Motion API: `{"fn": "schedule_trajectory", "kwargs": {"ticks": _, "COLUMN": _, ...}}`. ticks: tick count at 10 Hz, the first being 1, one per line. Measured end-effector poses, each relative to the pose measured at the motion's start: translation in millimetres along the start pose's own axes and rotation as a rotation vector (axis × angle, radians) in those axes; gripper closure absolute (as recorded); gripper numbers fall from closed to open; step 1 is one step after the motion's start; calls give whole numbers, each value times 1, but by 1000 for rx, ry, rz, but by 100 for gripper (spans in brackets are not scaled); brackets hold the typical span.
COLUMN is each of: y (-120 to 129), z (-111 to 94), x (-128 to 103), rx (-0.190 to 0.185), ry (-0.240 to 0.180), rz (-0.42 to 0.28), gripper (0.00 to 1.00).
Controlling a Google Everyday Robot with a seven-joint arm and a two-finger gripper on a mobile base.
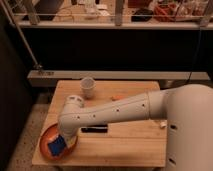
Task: Place the white sponge in the ceramic bowl
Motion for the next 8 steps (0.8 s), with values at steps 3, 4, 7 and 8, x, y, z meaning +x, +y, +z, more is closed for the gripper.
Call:
{"fn": "schedule_trajectory", "kwargs": {"ticks": 3, "y": 0, "z": 2, "x": 0, "rx": 2, "ry": 1, "rz": -2, "gripper": 21}}
{"fn": "schedule_trajectory", "kwargs": {"ticks": 4, "y": 0, "z": 2, "x": 0, "rx": 3, "ry": 0, "rz": -2, "gripper": 21}}
{"fn": "schedule_trajectory", "kwargs": {"ticks": 7, "y": -3, "z": 6, "x": -3, "rx": 0, "ry": -2, "rz": -5, "gripper": 21}}
{"fn": "schedule_trajectory", "kwargs": {"ticks": 8, "y": -4, "z": 7, "x": -3, "rx": -4, "ry": -1, "rz": -6, "gripper": 21}}
